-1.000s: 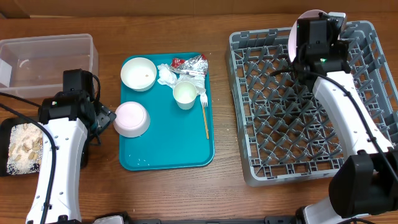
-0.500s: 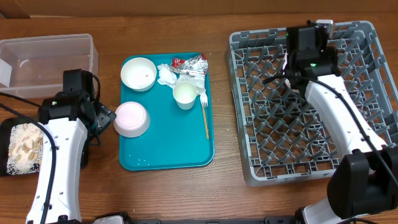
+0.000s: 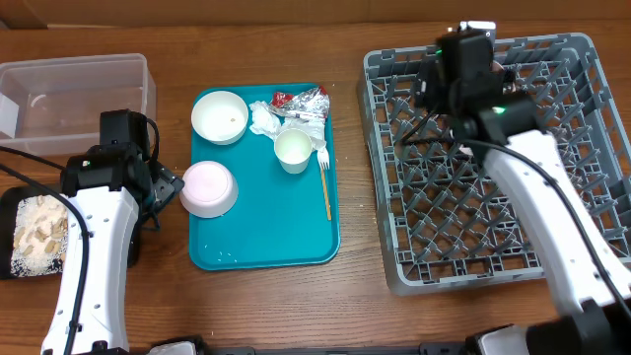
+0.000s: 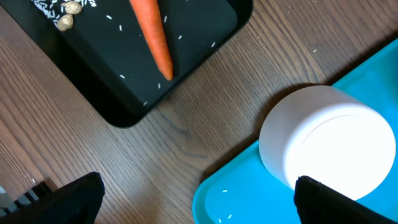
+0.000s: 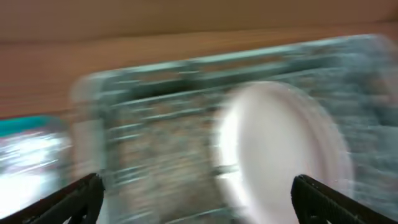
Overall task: Sort waste into correct bins and load items into the dishwasher rack
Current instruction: 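Release the plate upright in the rack and move the right gripper back left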
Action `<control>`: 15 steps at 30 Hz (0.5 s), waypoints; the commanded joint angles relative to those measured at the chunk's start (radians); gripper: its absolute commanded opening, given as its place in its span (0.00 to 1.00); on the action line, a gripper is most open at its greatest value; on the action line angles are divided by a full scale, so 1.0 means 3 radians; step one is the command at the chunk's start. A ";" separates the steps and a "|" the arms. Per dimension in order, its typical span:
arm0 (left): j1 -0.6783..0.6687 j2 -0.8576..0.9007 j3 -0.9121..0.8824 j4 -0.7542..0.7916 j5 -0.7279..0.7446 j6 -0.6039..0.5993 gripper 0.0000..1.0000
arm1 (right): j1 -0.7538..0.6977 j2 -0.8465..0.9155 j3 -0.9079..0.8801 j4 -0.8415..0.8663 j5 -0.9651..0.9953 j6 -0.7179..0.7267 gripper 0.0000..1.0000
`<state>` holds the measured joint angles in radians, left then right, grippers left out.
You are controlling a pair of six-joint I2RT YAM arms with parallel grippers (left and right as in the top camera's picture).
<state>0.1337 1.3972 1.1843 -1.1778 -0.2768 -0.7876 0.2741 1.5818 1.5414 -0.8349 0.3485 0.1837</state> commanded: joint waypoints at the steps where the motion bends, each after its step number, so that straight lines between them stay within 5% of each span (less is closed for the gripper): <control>1: 0.0031 0.0018 0.0004 0.0004 -0.0060 -0.0069 1.00 | 0.0006 -0.0146 0.0099 -0.0074 -0.2018 0.0116 1.00; 7: 0.0031 0.0018 0.0004 0.0004 -0.0060 -0.0069 1.00 | 0.0022 -0.0114 0.0097 -0.0163 -0.3363 0.0116 1.00; 15: 0.0031 0.0018 0.0004 0.0004 -0.0060 -0.0069 1.00 | 0.0439 -0.0050 0.0097 -0.0303 -0.2834 0.0315 1.00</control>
<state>0.1337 1.3972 1.1843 -1.1782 -0.2768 -0.7876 0.3424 1.5536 1.5558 -0.9108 -0.5674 0.2249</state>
